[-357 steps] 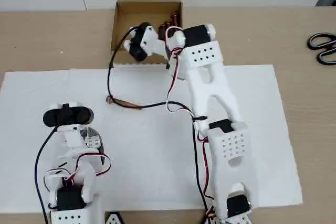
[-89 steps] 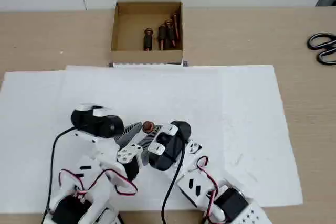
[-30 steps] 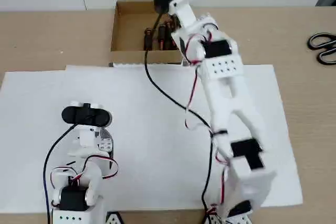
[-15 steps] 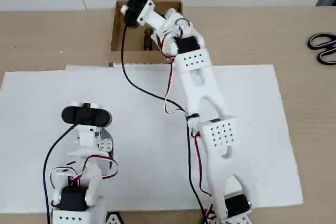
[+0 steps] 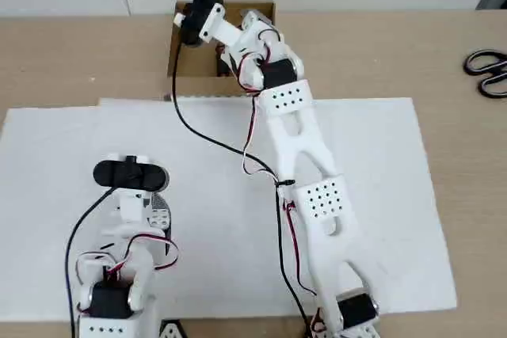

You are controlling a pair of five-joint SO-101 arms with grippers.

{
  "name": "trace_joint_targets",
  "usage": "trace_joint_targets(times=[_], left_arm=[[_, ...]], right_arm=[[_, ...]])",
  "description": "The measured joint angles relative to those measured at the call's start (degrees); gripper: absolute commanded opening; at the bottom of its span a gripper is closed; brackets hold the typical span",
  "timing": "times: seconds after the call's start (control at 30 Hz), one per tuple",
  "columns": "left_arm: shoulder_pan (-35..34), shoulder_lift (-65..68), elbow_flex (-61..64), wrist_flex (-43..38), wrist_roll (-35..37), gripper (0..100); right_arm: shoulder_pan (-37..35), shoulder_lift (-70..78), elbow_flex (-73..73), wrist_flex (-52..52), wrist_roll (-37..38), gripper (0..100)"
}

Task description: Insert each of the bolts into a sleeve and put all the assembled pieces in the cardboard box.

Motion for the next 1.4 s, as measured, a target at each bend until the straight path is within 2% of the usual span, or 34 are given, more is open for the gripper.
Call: trace_joint_targets(times=[0.2,0.33,0.47,0.83,1.23,1.4], left_arm=[[0.0,0.0,0.0,0.0,0.0,1],[0.0,0.0,0.0,0.0,0.0,1],[0.0,0.0,0.0,0.0,0.0,1],[0.0,0.0,0.0,0.0,0.0,1],[0.0,0.0,0.0,0.0,0.0,1],[0.0,0.0,0.0,0.0,0.0,1]], right_arm=[[0.09,0.0,-5.63,1.05,0.0,0.6],[0.09,-0.44,-6.86,6.15,0.0,0.2],[0.18,-6.07,-6.86,13.45,-0.35,0.2],[4.57,-26.29,-6.95,41.49,-10.55,0.2],[11.52,-40.88,-6.86,44.57,-16.35,0.3],[13.54,-49.67,3.25,44.57,-18.73,0.3]])
